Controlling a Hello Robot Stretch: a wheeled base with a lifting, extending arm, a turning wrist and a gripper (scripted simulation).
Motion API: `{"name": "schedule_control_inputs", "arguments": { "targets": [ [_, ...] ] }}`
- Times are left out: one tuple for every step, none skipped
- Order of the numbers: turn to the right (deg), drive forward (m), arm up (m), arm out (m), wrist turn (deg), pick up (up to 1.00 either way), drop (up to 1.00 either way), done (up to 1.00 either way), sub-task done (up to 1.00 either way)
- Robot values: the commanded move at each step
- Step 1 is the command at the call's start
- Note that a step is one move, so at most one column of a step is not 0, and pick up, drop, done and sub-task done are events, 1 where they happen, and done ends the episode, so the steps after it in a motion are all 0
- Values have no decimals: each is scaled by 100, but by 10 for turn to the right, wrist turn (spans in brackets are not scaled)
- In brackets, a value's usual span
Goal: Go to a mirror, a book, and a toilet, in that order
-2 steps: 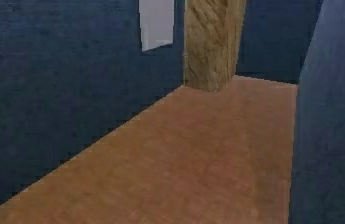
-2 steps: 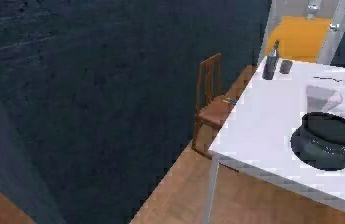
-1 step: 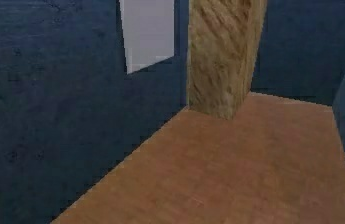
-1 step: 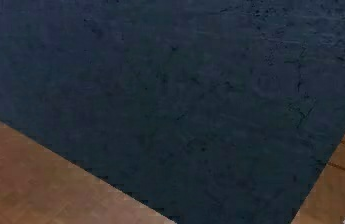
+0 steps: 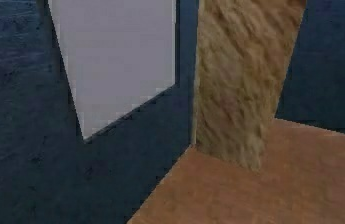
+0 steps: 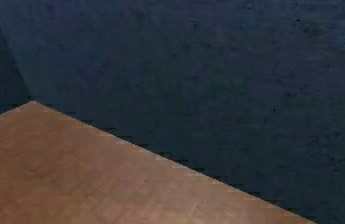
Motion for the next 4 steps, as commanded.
{"name": "schedule_control_inputs", "arguments": {
  "targets": [
    [360,0,0,0,0,0,0,0,0],
    [0,5,0,0,0,0,0,0,0],
    [-450,0,0,0,0,0,0,0,0],
    [0,0,0,0,0,0,0,0,100]
  ]
}}
